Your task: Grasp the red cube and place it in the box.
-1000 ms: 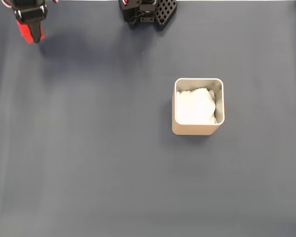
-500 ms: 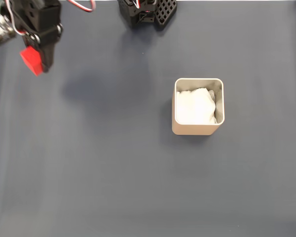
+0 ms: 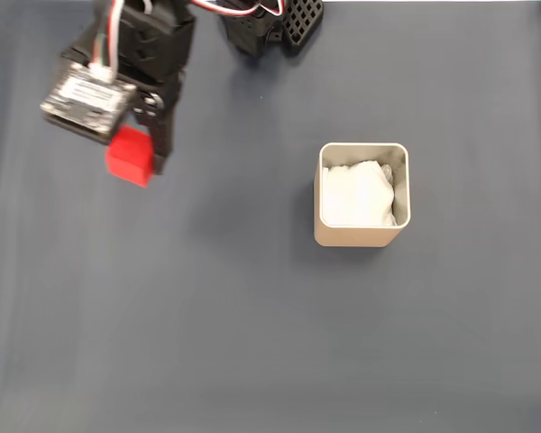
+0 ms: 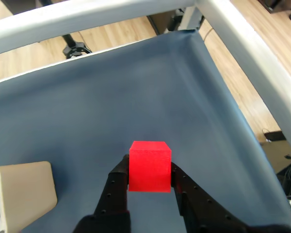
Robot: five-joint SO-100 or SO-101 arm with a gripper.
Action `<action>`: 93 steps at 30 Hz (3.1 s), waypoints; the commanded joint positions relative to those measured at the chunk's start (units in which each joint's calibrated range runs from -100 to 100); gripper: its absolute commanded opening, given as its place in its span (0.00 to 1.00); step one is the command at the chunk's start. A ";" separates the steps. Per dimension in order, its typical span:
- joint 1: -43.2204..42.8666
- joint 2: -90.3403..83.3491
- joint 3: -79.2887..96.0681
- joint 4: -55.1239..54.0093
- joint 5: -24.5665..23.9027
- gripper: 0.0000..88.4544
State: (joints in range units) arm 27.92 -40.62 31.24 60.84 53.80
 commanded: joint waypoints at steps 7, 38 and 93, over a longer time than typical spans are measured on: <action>-9.85 -5.81 0.58 2.80 0.88 0.00; -33.99 -6.16 -0.79 2.96 -3.13 0.00; -42.23 -3.56 0.03 2.47 -4.93 0.00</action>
State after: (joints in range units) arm -14.62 -44.18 32.79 63.61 48.86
